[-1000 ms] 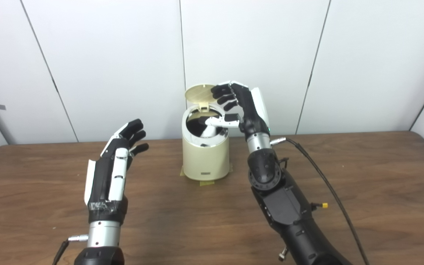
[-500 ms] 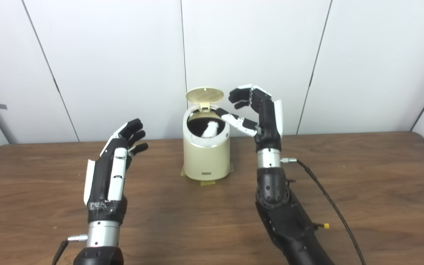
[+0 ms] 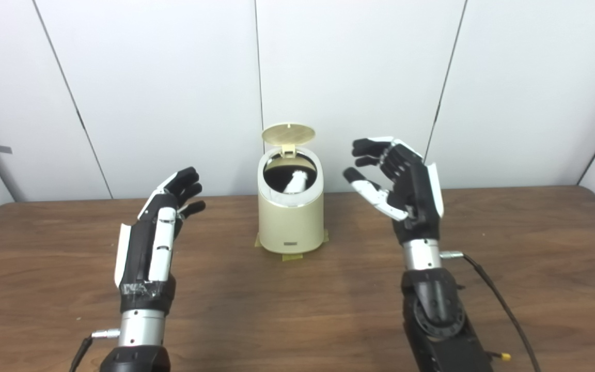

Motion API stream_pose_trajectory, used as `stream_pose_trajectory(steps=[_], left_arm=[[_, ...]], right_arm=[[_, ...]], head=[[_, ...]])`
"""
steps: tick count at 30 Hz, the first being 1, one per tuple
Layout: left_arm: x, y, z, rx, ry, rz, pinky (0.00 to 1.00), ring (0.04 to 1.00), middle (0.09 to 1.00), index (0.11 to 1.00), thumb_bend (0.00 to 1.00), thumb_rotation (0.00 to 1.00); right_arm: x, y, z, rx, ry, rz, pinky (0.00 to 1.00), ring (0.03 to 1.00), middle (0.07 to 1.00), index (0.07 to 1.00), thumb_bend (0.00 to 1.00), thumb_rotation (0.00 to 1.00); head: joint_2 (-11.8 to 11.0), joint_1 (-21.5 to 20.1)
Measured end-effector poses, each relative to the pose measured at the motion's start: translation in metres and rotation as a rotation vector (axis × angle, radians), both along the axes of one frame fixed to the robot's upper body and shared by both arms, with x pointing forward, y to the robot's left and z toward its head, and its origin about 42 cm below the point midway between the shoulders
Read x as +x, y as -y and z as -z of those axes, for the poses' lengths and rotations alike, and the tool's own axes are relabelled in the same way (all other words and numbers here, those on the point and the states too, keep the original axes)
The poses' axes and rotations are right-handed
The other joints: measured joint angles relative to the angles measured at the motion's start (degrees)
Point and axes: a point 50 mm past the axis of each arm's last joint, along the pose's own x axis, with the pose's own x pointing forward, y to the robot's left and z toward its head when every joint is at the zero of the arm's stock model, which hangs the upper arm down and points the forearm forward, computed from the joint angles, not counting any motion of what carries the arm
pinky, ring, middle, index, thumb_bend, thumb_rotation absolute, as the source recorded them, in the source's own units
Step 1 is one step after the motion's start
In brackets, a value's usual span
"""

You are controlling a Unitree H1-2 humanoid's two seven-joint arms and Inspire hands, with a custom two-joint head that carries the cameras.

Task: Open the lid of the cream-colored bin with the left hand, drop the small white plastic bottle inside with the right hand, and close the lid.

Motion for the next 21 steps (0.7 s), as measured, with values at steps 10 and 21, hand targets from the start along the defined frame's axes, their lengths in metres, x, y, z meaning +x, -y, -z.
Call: stream_pose_trajectory(steps=[10, 21], left_arm=[[0.0, 0.0, 0.0, 0.0, 0.0, 0.003, 0.72, 0.799, 0.798, 0.772, 0.22, 0.64], [-0.001, -0.004, 0.001, 0.022, -0.002, 0.006, 0.73, 0.803, 0.802, 0.777, 0.26, 0.65]], right_arm=[[-0.022, 0.006, 0.021, 0.034, -0.05, 0.009, 0.57, 0.647, 0.677, 0.669, 0.35, 0.24], [-0.026, 0.007, 0.025, 0.046, -0.059, 0.004, 0.59, 0.645, 0.669, 0.663, 0.33, 0.36]], head=[[0.26, 0.09], [0.53, -0.18]])
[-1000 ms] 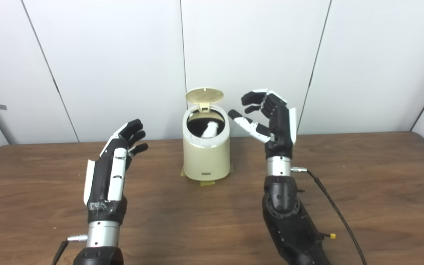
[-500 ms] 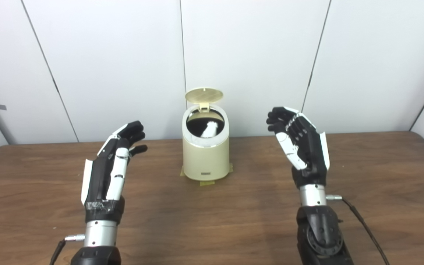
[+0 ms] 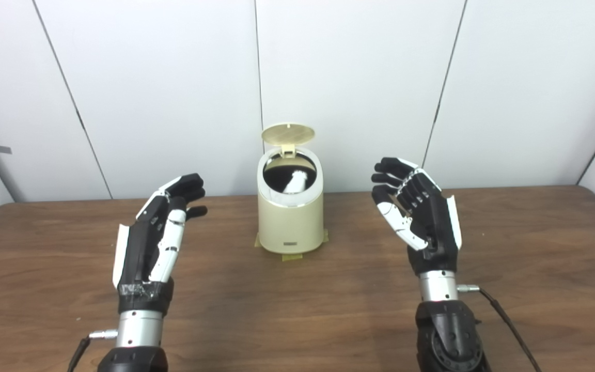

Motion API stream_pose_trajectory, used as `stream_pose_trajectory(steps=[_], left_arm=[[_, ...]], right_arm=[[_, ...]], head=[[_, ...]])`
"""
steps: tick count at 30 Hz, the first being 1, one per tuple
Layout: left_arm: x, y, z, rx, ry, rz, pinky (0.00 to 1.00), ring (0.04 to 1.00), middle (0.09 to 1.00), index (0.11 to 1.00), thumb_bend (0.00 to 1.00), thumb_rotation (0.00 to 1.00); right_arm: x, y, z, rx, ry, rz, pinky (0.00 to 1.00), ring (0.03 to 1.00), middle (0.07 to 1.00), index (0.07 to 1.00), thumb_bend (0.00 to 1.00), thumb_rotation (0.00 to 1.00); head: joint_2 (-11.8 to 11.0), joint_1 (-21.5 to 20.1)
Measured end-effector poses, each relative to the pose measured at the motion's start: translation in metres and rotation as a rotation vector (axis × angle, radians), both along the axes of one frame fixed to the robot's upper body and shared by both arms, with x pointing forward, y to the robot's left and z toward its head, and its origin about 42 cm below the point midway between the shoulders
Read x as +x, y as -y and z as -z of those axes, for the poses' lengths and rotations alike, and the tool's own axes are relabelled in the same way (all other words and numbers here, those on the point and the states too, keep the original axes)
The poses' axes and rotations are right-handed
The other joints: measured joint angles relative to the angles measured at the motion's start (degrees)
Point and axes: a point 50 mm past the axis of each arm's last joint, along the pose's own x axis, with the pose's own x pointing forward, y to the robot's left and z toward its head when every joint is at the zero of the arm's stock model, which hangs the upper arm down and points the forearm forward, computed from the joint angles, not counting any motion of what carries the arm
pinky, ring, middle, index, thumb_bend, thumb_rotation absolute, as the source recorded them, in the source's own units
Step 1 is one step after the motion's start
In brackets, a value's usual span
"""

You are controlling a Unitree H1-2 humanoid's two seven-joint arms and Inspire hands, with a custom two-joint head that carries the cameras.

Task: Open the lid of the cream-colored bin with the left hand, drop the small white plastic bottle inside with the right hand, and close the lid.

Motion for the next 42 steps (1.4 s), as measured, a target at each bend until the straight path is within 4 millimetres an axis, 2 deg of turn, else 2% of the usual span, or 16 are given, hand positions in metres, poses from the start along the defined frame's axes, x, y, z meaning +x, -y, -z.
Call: stream_pose_trajectory(steps=[1, 2, 3, 6, 9, 12, 16, 18, 22, 25, 27, 30, 35, 38, 42], left_arm=[[0.0, 0.0, 0.0, 0.002, -0.001, 0.002, 0.74, 0.806, 0.806, 0.781, 0.27, 0.66], [0.0, 0.0, 0.0, 0.012, -0.002, 0.007, 0.79, 0.831, 0.832, 0.811, 0.42, 0.77], [0.0, 0.001, 0.0, 0.027, -0.001, 0.022, 0.83, 0.847, 0.843, 0.827, 0.5, 0.82], [0.003, 0.006, -0.003, 0.102, 0.01, 0.09, 0.94, 0.894, 0.864, 0.859, 0.62, 0.91], [0.012, 0.013, -0.019, 0.228, 0.044, 0.112, 0.99, 0.96, 0.898, 0.894, 0.69, 0.99], [0.027, 0.02, -0.053, 0.387, 0.146, 0.105, 1.0, 0.984, 0.913, 0.894, 0.71, 1.0], [0.04, 0.031, -0.093, 0.448, 0.258, 0.089, 1.0, 0.997, 0.925, 0.904, 0.72, 1.0], [0.043, 0.039, -0.104, 0.469, 0.28, 0.11, 1.0, 0.99, 0.919, 0.901, 0.72, 1.0], [0.048, 0.049, -0.113, 0.511, 0.259, 0.074, 1.0, 0.999, 0.9, 0.873, 0.74, 1.0], [0.058, 0.058, -0.125, 0.57, 0.241, 0.031, 1.0, 1.0, 0.924, 0.898, 0.79, 1.0], [0.065, 0.064, -0.133, 0.606, 0.24, 0.018, 1.0, 1.0, 0.976, 0.914, 0.84, 1.0], [0.081, 0.073, -0.136, 0.672, 0.199, 0.012, 1.0, 1.0, 0.998, 0.916, 0.89, 1.0], [0.103, 0.08, -0.121, 0.889, 0.135, -0.085, 1.0, 1.0, 0.945, 0.895, 0.88, 1.0], [0.112, 0.082, -0.119, 0.916, 0.108, -0.095, 1.0, 1.0, 0.932, 0.869, 0.87, 0.99], [0.12, 0.089, -0.12, 0.94, 0.094, -0.092, 1.0, 1.0, 0.936, 0.889, 0.86, 0.99]], right_arm=[[-0.001, 0.0, 0.001, 0.005, -0.003, 0.002, 0.59, 0.644, 0.669, 0.663, 0.33, 0.37], [-0.001, 0.001, 0.002, 0.008, -0.005, 0.003, 0.59, 0.644, 0.669, 0.665, 0.32, 0.38], [-0.001, 0.001, 0.002, 0.008, -0.005, 0.004, 0.59, 0.646, 0.672, 0.668, 0.32, 0.38], [-0.001, 0.002, 0.0, 0.0, 0.001, 0.002, 0.59, 0.655, 0.681, 0.677, 0.32, 0.39], [-0.001, 0.003, 0.0, -0.005, 0.003, -0.001, 0.59, 0.653, 0.679, 0.672, 0.32, 0.38], [-0.001, 0.003, 0.0, 0.0, 0.003, -0.002, 0.58, 0.649, 0.677, 0.669, 0.32, 0.36], [-0.001, 0.003, 0.0, 0.002, 0.003, 0.003, 0.58, 0.646, 0.671, 0.664, 0.32, 0.37], [-0.001, 0.004, 0.001, 0.005, 0.0, 0.009, 0.58, 0.644, 0.669, 0.662, 0.32, 0.37], [-0.001, 0.007, 0.003, 0.009, -0.008, 0.022, 0.57, 0.64, 0.667, 0.662, 0.31, 0.35], [0.0, 0.007, 0.004, 0.01, -0.012, 0.018, 0.58, 0.648, 0.674, 0.668, 0.32, 0.37], [0.0, 0.006, 0.005, 0.015, -0.014, 0.014, 0.58, 0.647, 0.67, 0.665, 0.33, 0.37], [0.001, 0.006, 0.005, 0.017, -0.015, 0.013, 0.58, 0.645, 0.667, 0.663, 0.32, 0.37], [0.001, 0.006, 0.005, 0.026, -0.016, 0.014, 0.57, 0.636, 0.659, 0.656, 0.32, 0.35], [0.0, 0.005, 0.005, 0.032, -0.016, 0.014, 0.57, 0.637, 0.657, 0.653, 0.32, 0.35], [0.0, 0.002, 0.005, 0.043, -0.017, 0.01, 0.57, 0.636, 0.657, 0.653, 0.32, 0.35]], head=[[0.44, -0.09], [0.53, 0.09], [0.61, 0.26], [0.7, 0.53], [0.79, 0.53], [0.88, 0.7], [0.97, 0.88], [1.05, 1.05], [0.62, 1.4], [0.62, 1.67], [0.62, 1.67], [0.62, 1.76], [0.53, 1.67], [0.53, 1.67], [0.35, 1.76]])
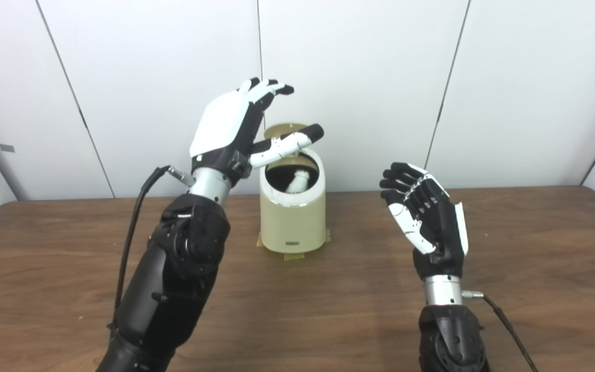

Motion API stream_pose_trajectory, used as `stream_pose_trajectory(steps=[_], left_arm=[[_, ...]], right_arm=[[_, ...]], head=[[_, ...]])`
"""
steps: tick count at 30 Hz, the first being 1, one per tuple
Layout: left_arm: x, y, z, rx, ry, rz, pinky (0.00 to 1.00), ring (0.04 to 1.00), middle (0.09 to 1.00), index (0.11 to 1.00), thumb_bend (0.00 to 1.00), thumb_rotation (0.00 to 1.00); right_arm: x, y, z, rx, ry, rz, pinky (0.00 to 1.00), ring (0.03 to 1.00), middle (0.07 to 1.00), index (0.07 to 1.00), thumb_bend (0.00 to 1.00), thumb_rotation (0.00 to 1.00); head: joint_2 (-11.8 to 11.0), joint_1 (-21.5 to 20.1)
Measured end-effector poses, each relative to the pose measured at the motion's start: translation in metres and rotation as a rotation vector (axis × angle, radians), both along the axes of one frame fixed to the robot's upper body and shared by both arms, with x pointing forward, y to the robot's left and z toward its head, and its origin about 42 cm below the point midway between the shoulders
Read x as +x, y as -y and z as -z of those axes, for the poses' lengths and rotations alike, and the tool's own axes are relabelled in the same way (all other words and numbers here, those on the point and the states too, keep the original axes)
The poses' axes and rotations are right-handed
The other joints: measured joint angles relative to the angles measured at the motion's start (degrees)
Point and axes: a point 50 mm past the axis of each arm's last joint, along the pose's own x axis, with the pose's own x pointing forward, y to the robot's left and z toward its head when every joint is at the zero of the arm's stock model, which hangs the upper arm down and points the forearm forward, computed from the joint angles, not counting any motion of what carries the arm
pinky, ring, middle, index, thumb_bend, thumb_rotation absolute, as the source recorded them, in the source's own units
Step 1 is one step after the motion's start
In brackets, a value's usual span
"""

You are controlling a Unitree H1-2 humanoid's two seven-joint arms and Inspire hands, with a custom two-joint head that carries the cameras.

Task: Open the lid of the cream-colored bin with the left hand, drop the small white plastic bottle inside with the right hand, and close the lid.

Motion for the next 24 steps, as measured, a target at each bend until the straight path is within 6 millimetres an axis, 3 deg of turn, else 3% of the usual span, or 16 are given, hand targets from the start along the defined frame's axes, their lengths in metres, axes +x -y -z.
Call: stream_pose_trajectory(steps=[7, 24], left_arm=[[0.01, 0.017, 0.007, 0.121, -0.041, -0.026, 1.0, 1.0, 0.911, 0.893, 0.86, 1.0], [0.016, 0.02, 0.018, 0.193, -0.085, -0.062, 1.0, 0.991, 0.917, 0.883, 0.86, 0.98]], right_arm=[[0.002, 0.004, 0.004, 0.001, -0.011, 0.001, 0.56, 0.638, 0.662, 0.661, 0.31, 0.34], [0.002, 0.001, 0.006, -0.005, -0.019, -0.022, 0.56, 0.643, 0.672, 0.665, 0.31, 0.31]], head=[[-1.05, 1.32], [-1.41, 1.14]])
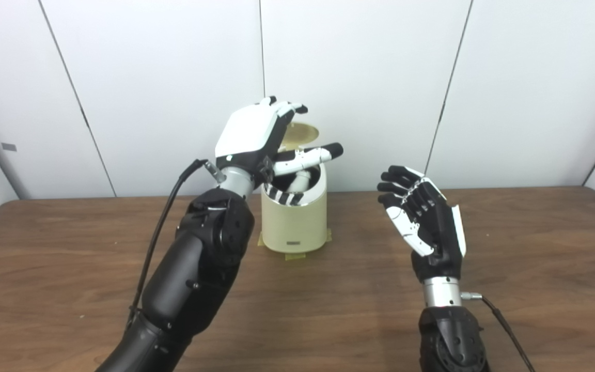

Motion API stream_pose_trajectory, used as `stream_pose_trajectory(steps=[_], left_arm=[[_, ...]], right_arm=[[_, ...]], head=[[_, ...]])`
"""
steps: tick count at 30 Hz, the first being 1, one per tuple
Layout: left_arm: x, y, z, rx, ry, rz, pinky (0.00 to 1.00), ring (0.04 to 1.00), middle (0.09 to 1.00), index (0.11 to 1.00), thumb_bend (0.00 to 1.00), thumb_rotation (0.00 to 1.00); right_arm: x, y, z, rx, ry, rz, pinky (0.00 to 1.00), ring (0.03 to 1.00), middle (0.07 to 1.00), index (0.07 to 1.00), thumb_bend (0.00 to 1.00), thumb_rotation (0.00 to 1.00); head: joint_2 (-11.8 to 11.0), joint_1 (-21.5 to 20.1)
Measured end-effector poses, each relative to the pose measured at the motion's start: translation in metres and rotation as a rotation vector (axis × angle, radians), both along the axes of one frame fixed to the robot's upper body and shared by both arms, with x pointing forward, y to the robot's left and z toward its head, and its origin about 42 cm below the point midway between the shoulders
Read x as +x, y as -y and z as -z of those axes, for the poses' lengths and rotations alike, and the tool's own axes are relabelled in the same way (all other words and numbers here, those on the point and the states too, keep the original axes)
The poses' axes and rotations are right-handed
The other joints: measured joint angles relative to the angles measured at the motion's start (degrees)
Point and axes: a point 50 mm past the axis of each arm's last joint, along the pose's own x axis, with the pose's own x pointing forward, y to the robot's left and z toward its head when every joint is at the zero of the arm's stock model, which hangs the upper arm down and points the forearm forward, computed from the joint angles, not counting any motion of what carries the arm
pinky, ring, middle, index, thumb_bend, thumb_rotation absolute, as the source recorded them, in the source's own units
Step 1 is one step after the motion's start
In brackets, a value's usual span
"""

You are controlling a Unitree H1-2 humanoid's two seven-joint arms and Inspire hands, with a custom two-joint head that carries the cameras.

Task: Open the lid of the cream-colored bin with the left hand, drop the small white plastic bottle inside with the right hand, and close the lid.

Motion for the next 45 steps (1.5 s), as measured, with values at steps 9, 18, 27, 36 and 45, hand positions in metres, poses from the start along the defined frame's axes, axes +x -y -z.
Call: stream_pose_trajectory(steps=[9, 18, 27, 36, 45], left_arm=[[0.002, 0.0, 0.004, 0.007, -0.014, -0.006, 1.0, 0.956, 0.883, 0.857, 0.88, 0.98], [0.002, 0.001, 0.005, 0.019, -0.016, -0.014, 1.0, 0.927, 0.832, 0.808, 0.88, 0.98], [0.001, 0.004, 0.006, 0.047, -0.021, -0.01, 1.0, 0.927, 0.827, 0.802, 0.86, 0.98], [-0.004, 0.004, 0.009, 0.041, -0.03, 0.0, 1.0, 0.926, 0.819, 0.798, 0.83, 0.96], [-0.008, 0.003, 0.016, 0.039, -0.041, 0.003, 1.0, 0.913, 0.818, 0.799, 0.84, 0.95]], right_arm=[[0.0, 0.0, 0.0, 0.002, 0.0, 0.0, 0.57, 0.642, 0.669, 0.664, 0.32, 0.31], [0.0, -0.001, 0.0, 0.002, -0.002, -0.003, 0.57, 0.637, 0.663, 0.665, 0.31, 0.32], [0.0, -0.001, -0.002, 0.007, 0.002, -0.006, 0.57, 0.634, 0.661, 0.662, 0.31, 0.31], [-0.001, -0.002, -0.005, 0.008, 0.011, -0.006, 0.56, 0.633, 0.659, 0.66, 0.31, 0.32], [-0.003, -0.003, -0.008, 0.005, 0.005, -0.011, 0.55, 0.634, 0.661, 0.661, 0.31, 0.34]], head=[[-0.26, -0.09], [-0.26, -0.35], [0.17, -0.44], [0.88, -0.7], [1.76, -0.97]])
